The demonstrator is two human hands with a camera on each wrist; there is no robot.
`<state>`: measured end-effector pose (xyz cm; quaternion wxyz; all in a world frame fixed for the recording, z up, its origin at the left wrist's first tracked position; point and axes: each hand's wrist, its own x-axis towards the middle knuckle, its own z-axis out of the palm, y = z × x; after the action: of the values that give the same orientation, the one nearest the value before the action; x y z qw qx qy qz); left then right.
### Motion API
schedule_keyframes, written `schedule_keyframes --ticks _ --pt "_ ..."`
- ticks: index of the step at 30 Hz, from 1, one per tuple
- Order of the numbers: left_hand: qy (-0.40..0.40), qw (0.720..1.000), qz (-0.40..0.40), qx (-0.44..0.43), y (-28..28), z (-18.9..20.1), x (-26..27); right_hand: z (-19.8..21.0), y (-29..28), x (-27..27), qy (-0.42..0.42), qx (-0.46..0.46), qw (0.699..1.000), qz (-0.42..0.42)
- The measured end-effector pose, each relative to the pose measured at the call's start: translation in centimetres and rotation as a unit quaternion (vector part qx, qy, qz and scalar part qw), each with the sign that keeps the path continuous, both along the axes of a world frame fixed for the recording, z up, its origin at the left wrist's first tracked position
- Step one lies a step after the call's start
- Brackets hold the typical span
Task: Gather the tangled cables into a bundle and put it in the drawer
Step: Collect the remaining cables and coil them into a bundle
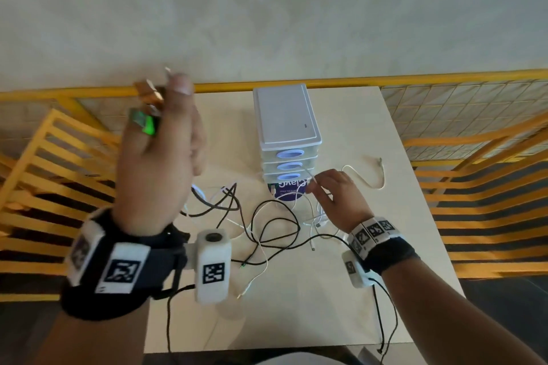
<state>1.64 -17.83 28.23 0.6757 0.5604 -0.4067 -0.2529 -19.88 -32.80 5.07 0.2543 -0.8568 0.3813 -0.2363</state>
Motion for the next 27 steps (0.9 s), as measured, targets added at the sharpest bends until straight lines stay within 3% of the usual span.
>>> schedule_keyframes --ticks 2,8,13,15,18,22,27 --pt "-0.064 0.996 -0.004 0.056 -0.5 -1.8 -1.0 1.9 0.5 0.7 -0.034 0.013 0.999 0.006" --pt "-0.219 0.968 -0.051 0.116 -1.4 -5.7 -1.6 7.3 1.3 2.1 -0.112 0.126 0.985 0.038" --pt "-0.308 0.94 -0.068 0.127 -2.6 -8.5 -2.6 8.4 1.0 3.0 -0.144 0.068 0.98 0.121" --pt "-0.4 0.901 -0.092 0.139 -3.0 -9.7 -2.9 8.1 1.2 3.2 -0.151 0.064 0.975 0.147" --pt "-0.519 0.836 -0.054 0.172 -3.3 -11.2 -2.5 7.7 1.5 3.2 -0.111 0.073 0.979 0.152" --pt "-0.535 0.818 -0.04 0.206 -3.2 -12.1 -1.6 6.9 2.0 3.0 -0.114 0.117 0.977 0.14" --pt "-0.519 0.84 0.041 0.155 -3.0 -9.8 -0.7 3.4 2.5 3.1 -0.087 0.176 0.976 0.093"
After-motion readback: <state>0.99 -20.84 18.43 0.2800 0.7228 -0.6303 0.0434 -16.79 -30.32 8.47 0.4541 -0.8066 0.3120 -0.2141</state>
